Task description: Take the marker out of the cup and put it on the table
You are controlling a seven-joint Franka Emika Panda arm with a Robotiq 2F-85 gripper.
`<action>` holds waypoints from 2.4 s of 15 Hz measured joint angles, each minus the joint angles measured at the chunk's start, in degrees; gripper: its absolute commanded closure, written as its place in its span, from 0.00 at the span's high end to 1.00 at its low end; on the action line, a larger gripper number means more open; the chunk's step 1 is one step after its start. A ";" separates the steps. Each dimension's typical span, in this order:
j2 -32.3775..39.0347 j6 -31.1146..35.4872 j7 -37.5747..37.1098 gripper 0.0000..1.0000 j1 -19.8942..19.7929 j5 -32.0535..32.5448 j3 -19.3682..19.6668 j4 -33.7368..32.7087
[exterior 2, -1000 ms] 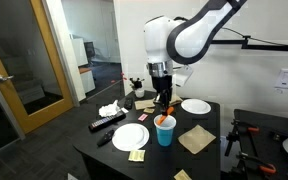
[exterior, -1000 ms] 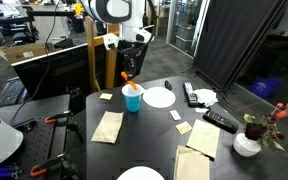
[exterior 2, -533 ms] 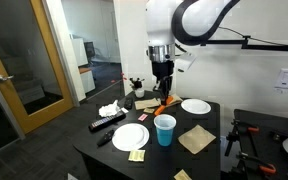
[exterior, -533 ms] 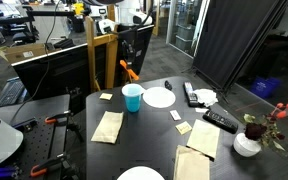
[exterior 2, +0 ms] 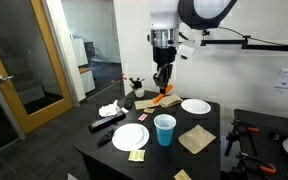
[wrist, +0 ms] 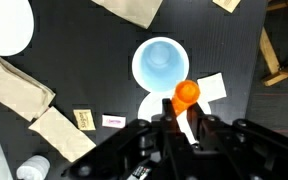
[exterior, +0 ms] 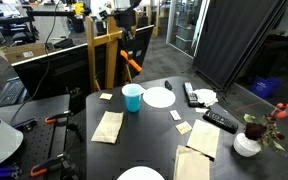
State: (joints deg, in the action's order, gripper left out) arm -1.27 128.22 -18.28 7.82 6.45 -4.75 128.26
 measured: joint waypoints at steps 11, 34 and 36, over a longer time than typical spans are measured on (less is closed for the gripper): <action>-1.19 10.95 6.01 0.05 -6.18 2.26 3.99 3.44; 1.98 21.75 46.23 0.05 -10.09 -28.41 9.29 11.92; 3.24 21.75 51.39 0.05 -11.10 -33.73 9.30 11.13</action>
State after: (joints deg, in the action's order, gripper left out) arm 1.96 149.97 33.11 -3.27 -27.28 4.55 139.39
